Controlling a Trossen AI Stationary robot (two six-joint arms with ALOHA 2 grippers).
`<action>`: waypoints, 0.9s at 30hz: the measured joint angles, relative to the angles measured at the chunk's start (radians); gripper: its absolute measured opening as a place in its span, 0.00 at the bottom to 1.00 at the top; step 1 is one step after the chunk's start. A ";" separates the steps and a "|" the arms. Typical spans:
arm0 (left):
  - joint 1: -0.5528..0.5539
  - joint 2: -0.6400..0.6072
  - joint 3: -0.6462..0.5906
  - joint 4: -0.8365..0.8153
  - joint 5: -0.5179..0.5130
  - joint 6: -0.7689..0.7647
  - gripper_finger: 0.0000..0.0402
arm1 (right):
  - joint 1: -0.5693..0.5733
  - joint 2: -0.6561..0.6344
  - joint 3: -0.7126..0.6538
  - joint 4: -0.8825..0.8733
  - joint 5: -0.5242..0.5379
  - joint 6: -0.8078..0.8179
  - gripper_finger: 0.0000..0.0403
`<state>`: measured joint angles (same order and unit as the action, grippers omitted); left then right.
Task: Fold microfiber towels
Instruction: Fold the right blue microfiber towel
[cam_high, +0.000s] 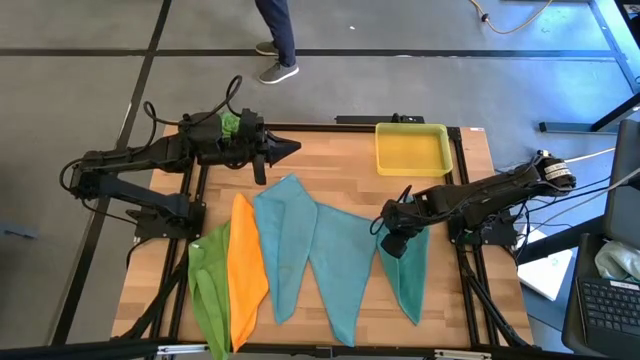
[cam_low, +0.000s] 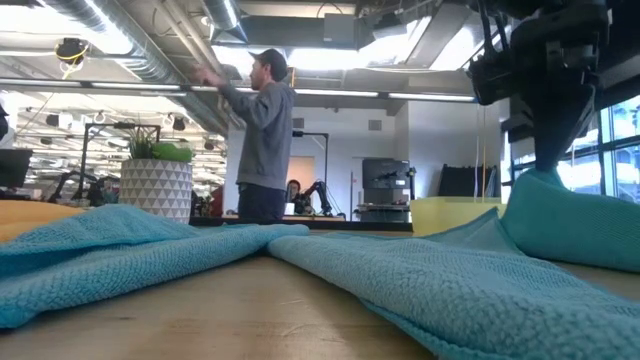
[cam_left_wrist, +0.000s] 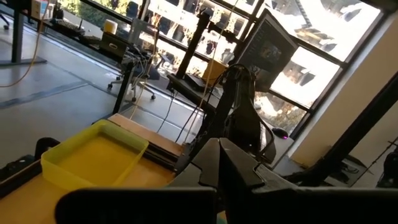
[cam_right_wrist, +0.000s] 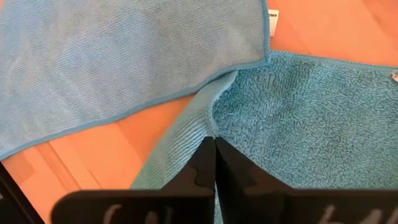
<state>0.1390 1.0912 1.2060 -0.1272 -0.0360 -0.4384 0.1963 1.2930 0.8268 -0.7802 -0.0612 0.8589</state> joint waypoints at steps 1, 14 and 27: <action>0.000 0.000 0.000 0.000 0.000 0.004 0.00 | 0.000 0.000 0.000 -0.001 0.000 0.000 0.00; 0.000 0.000 0.000 0.000 0.010 0.005 0.00 | 0.000 0.000 0.000 0.000 0.000 -0.005 0.00; -0.025 0.064 0.000 -0.008 0.055 0.030 0.00 | -0.001 0.000 0.084 0.041 -0.046 -0.039 0.00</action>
<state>0.1143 1.1551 1.2064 -0.1351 0.0193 -0.4088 0.1956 1.2926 0.9110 -0.7393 -0.1071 0.8202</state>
